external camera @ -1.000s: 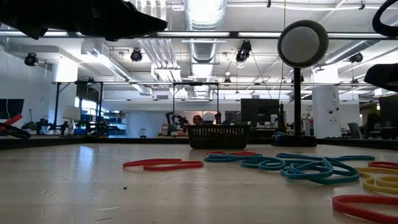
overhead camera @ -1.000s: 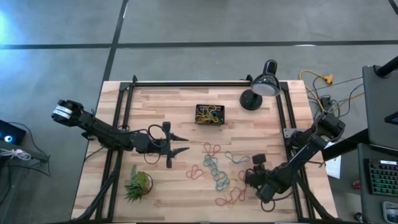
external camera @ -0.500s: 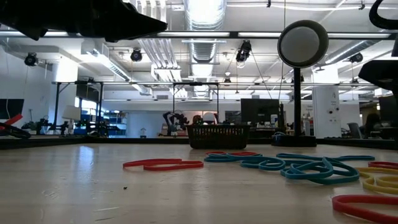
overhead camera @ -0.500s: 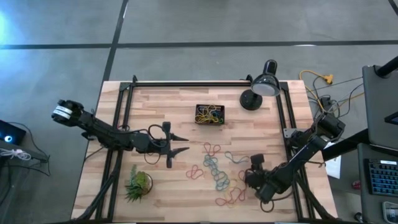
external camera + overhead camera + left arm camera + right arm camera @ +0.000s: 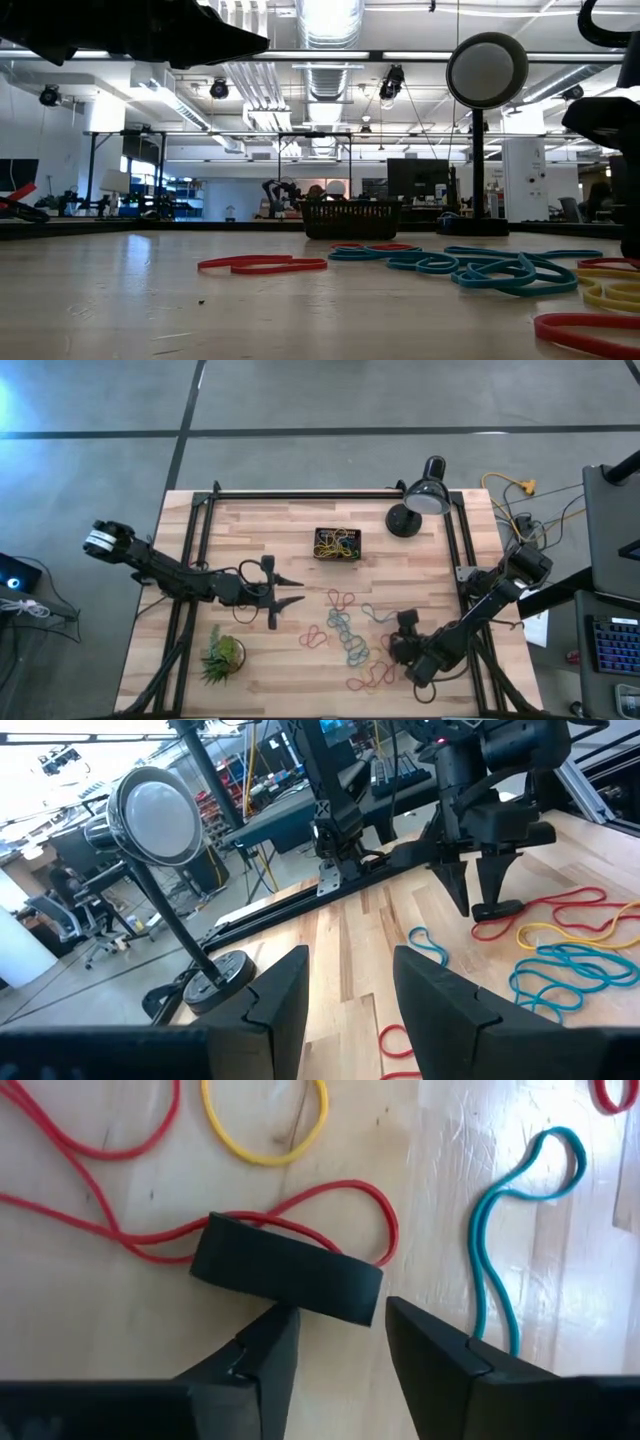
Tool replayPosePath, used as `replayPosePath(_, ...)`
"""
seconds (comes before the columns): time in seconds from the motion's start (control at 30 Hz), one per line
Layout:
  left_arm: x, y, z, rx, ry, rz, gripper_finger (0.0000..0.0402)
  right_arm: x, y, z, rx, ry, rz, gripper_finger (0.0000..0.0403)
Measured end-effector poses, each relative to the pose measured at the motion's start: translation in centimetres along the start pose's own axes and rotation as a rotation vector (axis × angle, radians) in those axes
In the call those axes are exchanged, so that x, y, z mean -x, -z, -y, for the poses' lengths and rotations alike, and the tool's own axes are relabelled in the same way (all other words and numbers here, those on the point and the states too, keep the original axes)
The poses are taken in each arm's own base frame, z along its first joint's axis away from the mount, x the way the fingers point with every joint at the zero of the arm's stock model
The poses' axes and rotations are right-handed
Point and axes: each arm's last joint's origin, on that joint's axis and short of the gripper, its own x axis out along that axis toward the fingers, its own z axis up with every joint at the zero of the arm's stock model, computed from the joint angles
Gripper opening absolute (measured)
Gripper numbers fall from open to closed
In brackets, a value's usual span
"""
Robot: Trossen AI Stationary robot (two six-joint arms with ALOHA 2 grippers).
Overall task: Pick and place rubber bands into bin
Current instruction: Put the black rubber band into the basket
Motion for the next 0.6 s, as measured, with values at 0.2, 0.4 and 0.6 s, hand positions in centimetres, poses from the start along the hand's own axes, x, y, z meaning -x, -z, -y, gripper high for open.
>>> replayPosePath(0.2,0.0,0.0,0.0,0.0,-0.002,-0.001,0.0132,0.5,-0.9,-0.3,0.003,-0.018,0.028,0.0133)
replayPosePath(0.4,0.0,0.0,-0.1,0.001,-0.004,-0.002,0.0132,1.0,-1.6,-0.4,0.028,-0.029,0.051,0.0127)
replayPosePath(0.6,0.0,0.1,-0.1,0.001,-0.004,-0.003,0.0132,1.0,-1.8,-0.4,0.015,-0.033,0.063,0.0119)
